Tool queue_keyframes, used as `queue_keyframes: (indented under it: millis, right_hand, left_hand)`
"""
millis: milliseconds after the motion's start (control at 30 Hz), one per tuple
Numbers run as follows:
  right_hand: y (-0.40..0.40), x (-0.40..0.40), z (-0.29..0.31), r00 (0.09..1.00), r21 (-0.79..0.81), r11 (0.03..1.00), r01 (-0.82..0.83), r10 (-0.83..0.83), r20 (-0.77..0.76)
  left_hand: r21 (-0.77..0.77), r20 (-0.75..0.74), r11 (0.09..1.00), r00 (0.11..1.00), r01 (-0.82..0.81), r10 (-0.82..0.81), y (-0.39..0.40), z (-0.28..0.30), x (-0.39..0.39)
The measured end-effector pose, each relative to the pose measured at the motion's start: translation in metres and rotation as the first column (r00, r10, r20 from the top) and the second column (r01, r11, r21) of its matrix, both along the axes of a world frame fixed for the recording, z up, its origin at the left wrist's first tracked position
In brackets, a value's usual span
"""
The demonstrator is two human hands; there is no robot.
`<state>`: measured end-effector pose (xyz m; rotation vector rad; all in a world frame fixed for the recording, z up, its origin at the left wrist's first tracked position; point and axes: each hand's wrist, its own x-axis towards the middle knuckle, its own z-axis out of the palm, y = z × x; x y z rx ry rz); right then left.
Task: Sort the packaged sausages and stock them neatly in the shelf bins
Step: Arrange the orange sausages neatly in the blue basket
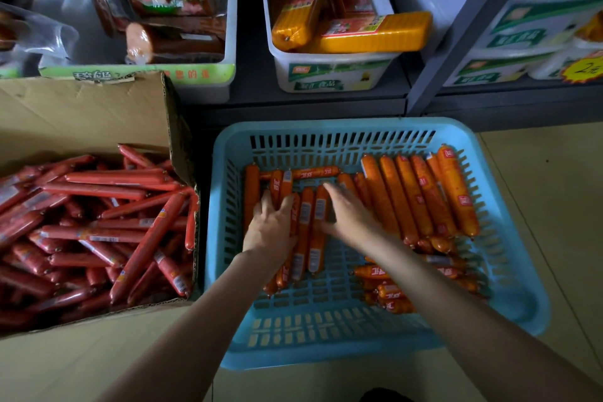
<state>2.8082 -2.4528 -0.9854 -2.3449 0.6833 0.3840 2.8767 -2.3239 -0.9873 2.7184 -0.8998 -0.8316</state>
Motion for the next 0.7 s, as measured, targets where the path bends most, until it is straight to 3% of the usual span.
queue_keyframes:
  millis: [167,233,400,533,633,700]
  right_hand:
    - [0.029,0.006,-0.016,0.972,0.098,0.968,0.233,-0.235,0.013]
    - [0.031,0.005,-0.019,0.943,0.149,0.94,0.307,-0.321,0.085]
    - [0.031,-0.002,-0.007,0.916,0.212,0.905,0.369,-0.393,0.085]
    - [-0.003,-0.007,0.025,0.87,0.084,0.893,0.443,-0.45,0.201]
    - [-0.052,-0.015,0.045,0.859,-0.124,0.87,0.476,-0.431,0.275]
    - [-0.081,-0.025,0.044,0.896,-0.307,0.845,0.438,-0.382,0.226]
  left_hand:
    - [0.121,0.112,0.992,0.993,0.032,-0.046,-0.003,0.004,-0.001]
    - [0.143,0.122,0.988,0.99,0.052,-0.07,-0.004,0.006,0.0]
    - [0.144,0.128,0.989,0.99,0.045,-0.064,-0.005,0.008,0.001]
    - [0.032,0.098,0.999,0.994,0.04,-0.043,-0.01,0.003,0.002]
    - [0.031,0.06,0.998,0.997,0.046,-0.048,-0.016,0.001,-0.001]
    - [0.016,-0.003,1.0,1.0,0.012,-0.012,-0.023,0.004,-0.005]
